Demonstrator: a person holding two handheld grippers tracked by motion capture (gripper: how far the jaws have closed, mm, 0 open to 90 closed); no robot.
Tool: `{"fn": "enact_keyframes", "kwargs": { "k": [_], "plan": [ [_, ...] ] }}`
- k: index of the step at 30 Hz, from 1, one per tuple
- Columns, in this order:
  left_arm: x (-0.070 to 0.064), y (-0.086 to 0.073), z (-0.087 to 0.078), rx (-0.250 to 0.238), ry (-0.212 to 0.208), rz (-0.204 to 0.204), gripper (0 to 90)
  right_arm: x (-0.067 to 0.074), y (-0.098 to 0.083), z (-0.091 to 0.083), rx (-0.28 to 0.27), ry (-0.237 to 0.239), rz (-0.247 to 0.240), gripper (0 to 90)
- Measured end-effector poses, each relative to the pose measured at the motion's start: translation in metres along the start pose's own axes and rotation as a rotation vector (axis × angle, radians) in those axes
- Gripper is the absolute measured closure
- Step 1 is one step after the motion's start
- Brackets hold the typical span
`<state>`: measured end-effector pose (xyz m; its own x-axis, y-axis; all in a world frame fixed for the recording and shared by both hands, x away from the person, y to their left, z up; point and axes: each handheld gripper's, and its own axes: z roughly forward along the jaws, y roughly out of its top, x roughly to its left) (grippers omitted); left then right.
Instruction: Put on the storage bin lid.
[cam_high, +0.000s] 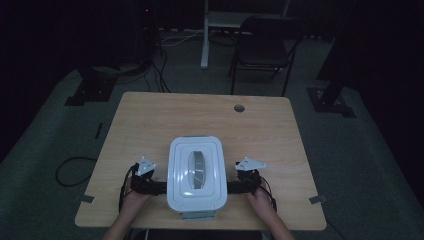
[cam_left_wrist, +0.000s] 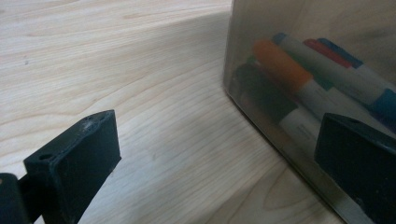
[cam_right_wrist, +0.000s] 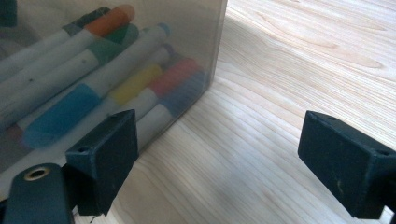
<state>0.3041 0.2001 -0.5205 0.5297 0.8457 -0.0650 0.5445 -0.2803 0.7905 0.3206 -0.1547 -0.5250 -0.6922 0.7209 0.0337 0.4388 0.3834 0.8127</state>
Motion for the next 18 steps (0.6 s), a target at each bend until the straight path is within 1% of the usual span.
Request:
{"fn": "enact_keyframes", "kwargs": {
  "k": [3, 10, 11, 14, 18],
  "plan": [
    [-0.004, 0.004, 0.004, 0.005, -0.003, 0.013, 0.9, -0.004, -0.002, -0.003, 0.003, -0.006, 0.001, 12.0],
    [-0.014, 0.014, 0.018, 0.009, -0.028, 0.028, 0.9, -0.016, -0.005, -0.011, 0.001, -0.048, 0.024, 13.0],
    [-0.015, 0.015, 0.019, 0.01, -0.03, 0.031, 0.9, -0.018, -0.006, -0.013, -0.006, -0.053, 0.025, 13.0],
    [-0.018, 0.018, 0.023, 0.011, -0.039, 0.039, 0.9, -0.024, -0.008, -0.017, -0.003, -0.046, 0.038, 13.0],
    [-0.022, 0.021, 0.028, 0.011, -0.05, 0.045, 0.9, -0.028, -0.01, -0.02, 0.0, -0.052, 0.046, 13.0]
  ]
}}
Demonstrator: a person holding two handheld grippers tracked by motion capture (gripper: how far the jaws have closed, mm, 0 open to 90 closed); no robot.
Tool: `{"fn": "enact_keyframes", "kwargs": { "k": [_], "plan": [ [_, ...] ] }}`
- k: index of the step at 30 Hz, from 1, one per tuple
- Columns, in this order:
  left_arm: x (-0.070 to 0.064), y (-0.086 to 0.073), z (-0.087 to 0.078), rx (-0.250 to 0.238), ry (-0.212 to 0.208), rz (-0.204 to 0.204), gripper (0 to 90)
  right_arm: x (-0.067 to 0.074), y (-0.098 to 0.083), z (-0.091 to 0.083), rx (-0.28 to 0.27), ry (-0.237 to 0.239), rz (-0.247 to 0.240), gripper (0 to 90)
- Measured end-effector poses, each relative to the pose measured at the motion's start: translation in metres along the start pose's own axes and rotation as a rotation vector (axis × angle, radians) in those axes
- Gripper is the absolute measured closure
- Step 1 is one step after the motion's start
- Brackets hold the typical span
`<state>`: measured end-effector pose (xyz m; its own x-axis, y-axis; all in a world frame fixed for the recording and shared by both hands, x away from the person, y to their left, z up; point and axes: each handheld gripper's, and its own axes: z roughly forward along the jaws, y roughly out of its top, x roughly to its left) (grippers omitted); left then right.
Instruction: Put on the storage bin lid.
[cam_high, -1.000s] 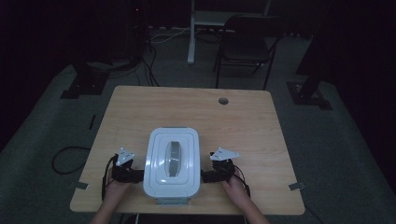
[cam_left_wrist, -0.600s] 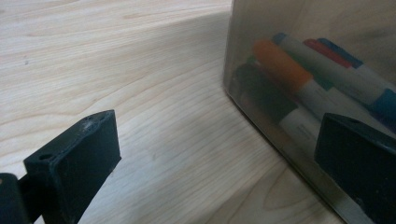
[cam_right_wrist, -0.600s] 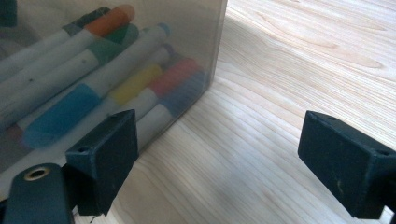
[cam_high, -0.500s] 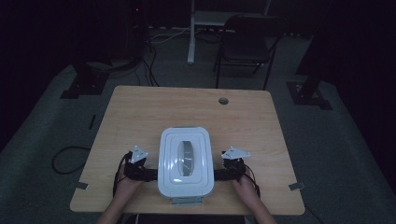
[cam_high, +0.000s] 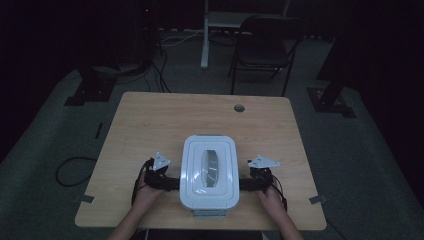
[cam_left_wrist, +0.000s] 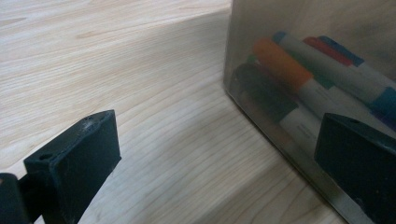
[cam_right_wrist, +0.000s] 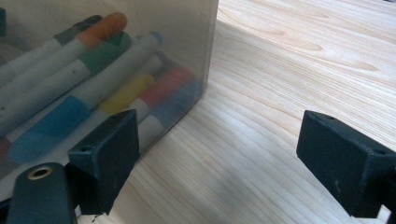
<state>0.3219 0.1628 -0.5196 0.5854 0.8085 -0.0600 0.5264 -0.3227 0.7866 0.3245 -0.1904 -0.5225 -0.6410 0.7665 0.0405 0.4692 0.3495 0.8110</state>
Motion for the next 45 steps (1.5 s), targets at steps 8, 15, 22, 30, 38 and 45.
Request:
{"fn": "enact_keyframes", "kwargs": {
  "k": [8, 15, 22, 30, 38, 45],
  "plan": [
    [-0.005, 0.005, 0.009, -0.004, -0.02, 0.003, 0.9, -0.01, -0.005, -0.006, -0.004, -0.032, 0.017, 13.0],
    [-0.005, 0.004, 0.01, -0.02, 0.01, 0.039, 0.9, -0.012, -0.007, -0.006, -0.02, -0.035, 0.012, 12.4],
    [0.007, 0.004, 0.005, -0.07, 0.031, 0.049, 0.9, -0.017, -0.007, -0.011, -0.049, -0.073, 0.03, 12.4],
    [0.015, 0.007, -0.001, -0.098, 0.019, 0.053, 0.9, -0.021, -0.007, -0.013, -0.084, -0.108, 0.107, 12.5],
    [0.021, 0.007, -0.004, -0.108, 0.015, 0.033, 0.9, -0.026, -0.006, -0.015, -0.081, -0.135, 0.097, 12.5],
    [0.034, 0.002, -0.01, -0.106, 0.017, -0.004, 0.9, -0.029, -0.006, -0.019, -0.087, -0.145, 0.101, 12.5]
  ]
}}
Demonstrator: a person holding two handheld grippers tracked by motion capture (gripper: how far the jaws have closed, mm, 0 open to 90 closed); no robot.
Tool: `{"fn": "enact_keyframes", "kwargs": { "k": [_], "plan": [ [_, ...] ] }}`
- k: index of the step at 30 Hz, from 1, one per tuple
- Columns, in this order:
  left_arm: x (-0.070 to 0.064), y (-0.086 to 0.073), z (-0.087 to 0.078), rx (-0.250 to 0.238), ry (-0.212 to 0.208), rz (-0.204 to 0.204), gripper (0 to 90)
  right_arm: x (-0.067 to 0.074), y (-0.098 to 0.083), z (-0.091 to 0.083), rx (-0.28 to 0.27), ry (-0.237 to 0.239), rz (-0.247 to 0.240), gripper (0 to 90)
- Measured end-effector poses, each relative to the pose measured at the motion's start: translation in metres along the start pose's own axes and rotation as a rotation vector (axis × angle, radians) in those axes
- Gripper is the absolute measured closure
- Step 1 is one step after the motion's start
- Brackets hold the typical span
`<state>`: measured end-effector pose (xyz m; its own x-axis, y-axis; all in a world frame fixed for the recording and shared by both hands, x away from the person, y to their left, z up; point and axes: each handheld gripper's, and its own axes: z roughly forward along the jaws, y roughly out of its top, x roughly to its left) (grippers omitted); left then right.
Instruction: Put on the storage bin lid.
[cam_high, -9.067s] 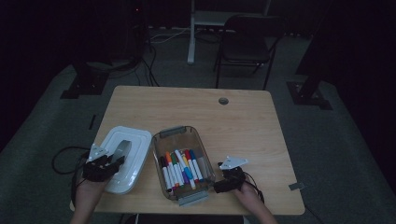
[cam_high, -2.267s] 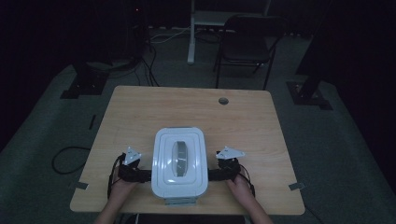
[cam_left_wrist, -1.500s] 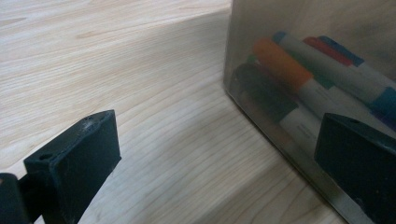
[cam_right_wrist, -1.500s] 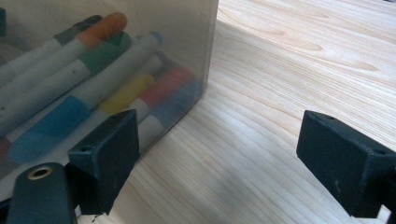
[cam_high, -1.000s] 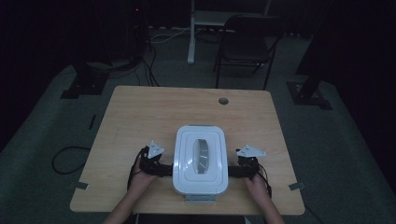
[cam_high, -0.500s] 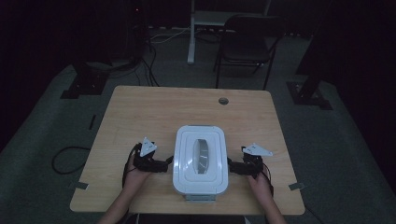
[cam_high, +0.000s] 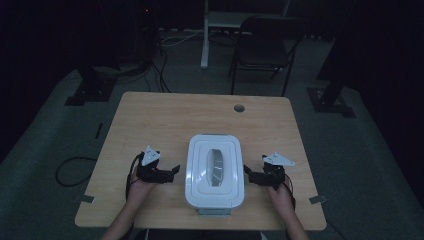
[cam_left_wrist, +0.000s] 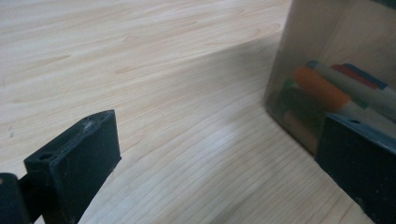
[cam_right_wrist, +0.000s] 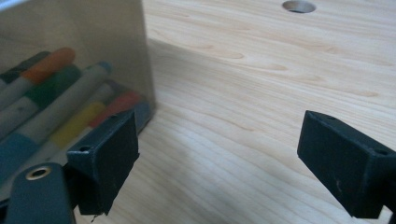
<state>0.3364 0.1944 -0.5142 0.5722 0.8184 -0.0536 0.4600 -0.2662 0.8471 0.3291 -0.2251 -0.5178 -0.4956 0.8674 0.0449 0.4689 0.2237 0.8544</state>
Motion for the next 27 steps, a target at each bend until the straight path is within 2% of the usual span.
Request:
{"fn": "enact_keyframes", "kwargs": {
  "k": [4, 10, 15, 27],
  "plan": [
    [0.01, -0.005, -0.004, 0.02, 0.005, -0.024, 0.9, -0.005, 0.0, -0.004, -0.011, -0.015, 0.018, 12.5],
    [0.027, -0.013, -0.015, 0.023, 0.049, -0.049, 1.0, -0.016, -0.001, -0.01, -0.012, -0.052, 0.039, 12.5],
    [0.039, -0.019, -0.024, 0.016, 0.084, -0.074, 0.9, -0.024, -0.005, -0.014, 0.0, -0.089, 0.035, 12.5],
    [0.056, -0.028, -0.045, 0.013, 0.146, -0.125, 0.9, -0.045, -0.016, -0.026, 0.028, -0.166, 0.066, 12.6]
  ]
}}
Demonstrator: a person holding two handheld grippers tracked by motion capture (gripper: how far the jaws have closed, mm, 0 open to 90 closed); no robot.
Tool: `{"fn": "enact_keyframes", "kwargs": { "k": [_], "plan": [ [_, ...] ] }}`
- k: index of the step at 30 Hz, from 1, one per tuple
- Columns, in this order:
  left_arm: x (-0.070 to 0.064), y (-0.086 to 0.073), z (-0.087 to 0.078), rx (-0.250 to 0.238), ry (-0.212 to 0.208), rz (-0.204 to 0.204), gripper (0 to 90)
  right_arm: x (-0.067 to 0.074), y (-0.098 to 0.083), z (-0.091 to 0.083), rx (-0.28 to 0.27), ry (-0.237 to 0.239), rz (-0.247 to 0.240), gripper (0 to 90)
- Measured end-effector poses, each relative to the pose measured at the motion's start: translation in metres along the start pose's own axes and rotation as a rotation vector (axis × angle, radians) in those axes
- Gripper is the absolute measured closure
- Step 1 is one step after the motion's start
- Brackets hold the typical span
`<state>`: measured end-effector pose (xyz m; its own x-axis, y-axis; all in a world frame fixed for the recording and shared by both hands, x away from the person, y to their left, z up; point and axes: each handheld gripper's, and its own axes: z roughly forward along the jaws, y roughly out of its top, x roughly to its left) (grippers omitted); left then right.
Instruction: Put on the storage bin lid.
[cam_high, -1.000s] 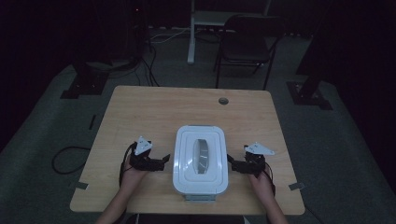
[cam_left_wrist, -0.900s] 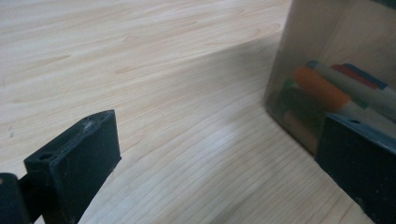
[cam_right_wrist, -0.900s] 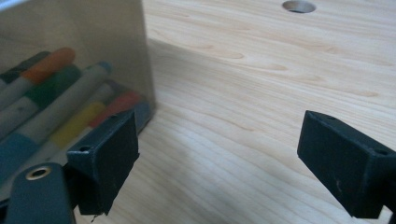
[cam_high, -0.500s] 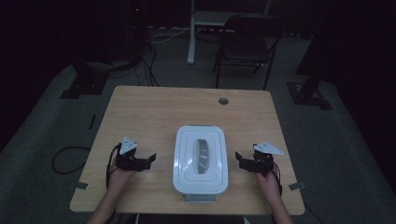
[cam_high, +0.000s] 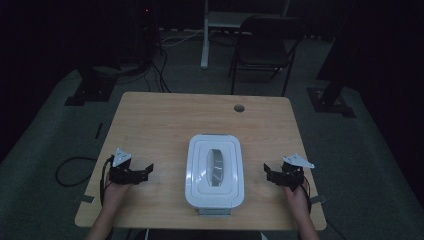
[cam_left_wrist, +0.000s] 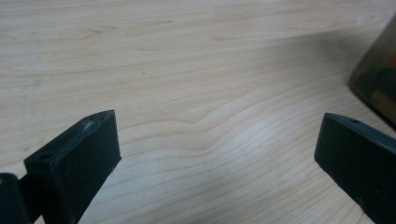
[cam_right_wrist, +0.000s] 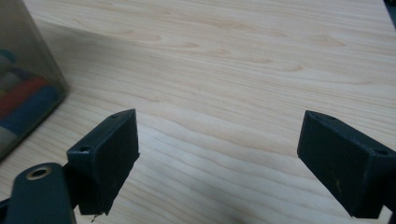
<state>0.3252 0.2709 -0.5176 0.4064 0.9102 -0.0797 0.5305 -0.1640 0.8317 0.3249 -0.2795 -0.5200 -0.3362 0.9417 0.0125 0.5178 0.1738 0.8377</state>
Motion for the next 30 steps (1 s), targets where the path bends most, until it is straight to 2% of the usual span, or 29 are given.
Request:
{"fn": "enact_keyframes", "kwargs": {
  "k": [5, 9, 13, 18, 22, 26, 30],
  "plan": [
    [0.01, -0.003, -0.009, 0.003, 0.024, -0.025, 0.9, -0.01, -0.004, -0.006, 0.017, -0.012, 0.018, 13.5],
    [0.018, -0.007, -0.016, 0.006, 0.049, -0.039, 0.9, -0.018, -0.008, -0.012, 0.009, -0.027, 0.046, 13.5],
    [0.026, -0.013, -0.021, 0.021, 0.069, -0.055, 1.0, -0.025, -0.012, -0.016, 0.012, -0.074, 0.062, 13.4],
    [0.031, -0.021, -0.026, 0.038, 0.082, -0.097, 1.0, -0.031, -0.019, -0.018, 0.022, -0.105, 0.073, 13.1],
    [0.036, -0.024, -0.03, 0.05, 0.098, -0.115, 1.0, -0.035, -0.023, -0.02, 0.016, -0.129, 0.094, 13.1],
    [0.043, -0.027, -0.034, 0.062, 0.12, -0.143, 1.0, -0.04, -0.028, -0.021, 0.033, -0.158, 0.106, 13.1],
    [0.049, -0.031, -0.037, 0.087, 0.125, -0.161, 1.0, -0.042, -0.032, -0.022, 0.043, -0.161, 0.116, 13.1]
  ]
}}
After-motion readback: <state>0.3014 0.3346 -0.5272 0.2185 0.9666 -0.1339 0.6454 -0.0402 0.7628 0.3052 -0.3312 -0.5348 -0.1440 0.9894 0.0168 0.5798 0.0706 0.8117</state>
